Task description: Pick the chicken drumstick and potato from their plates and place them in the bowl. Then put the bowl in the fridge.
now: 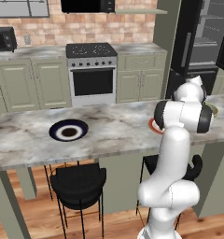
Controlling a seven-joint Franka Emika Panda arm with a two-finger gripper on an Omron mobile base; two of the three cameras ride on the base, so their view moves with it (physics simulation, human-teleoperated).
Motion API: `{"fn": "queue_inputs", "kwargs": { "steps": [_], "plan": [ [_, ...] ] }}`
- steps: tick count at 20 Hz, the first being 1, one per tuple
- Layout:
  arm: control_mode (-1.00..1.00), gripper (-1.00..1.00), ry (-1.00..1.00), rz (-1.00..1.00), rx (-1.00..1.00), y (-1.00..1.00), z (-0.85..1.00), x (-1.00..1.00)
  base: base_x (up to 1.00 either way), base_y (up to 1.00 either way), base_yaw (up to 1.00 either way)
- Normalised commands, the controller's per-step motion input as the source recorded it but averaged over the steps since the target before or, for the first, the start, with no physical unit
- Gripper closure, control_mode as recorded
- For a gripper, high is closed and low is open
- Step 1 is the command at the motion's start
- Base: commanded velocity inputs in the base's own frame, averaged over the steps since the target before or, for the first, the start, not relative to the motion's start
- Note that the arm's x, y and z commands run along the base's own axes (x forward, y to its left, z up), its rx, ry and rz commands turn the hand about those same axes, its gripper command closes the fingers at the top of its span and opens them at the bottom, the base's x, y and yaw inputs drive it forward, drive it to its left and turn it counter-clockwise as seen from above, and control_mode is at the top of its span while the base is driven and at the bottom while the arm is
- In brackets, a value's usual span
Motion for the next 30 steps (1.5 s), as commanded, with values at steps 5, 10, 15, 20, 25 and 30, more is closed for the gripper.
{"fn": "queue_inputs", "kwargs": {
  "steps": [5, 10, 15, 20, 25, 30],
  "plan": [
    [-1.0, -1.0, 0.0, 0.0, -0.01, -0.1, -0.21, 0.27, 0.0, 0.0, 0.0],
    [-1.0, -1.0, 0.0, 0.0, 0.0, -0.16, -0.03, 0.32, 0.0, 0.0, 0.0],
    [-1.0, -1.0, 0.0, 0.0, 0.0, -0.24, -0.01, 0.28, 0.0, 0.0, 0.0],
    [-1.0, -1.0, 0.0, 0.0, 0.0, -0.21, -0.1, 0.27, 0.0, 0.0, 0.0],
    [-1.0, -1.0, 0.0, 0.0, 0.0, -0.15, -0.18, 0.26, 0.0, 0.0, 0.0],
    [-1.0, -1.0, 0.0, 0.0, 0.0, -0.14, -0.21, 0.11, 0.0, 0.0, 0.0]
  ]
}}
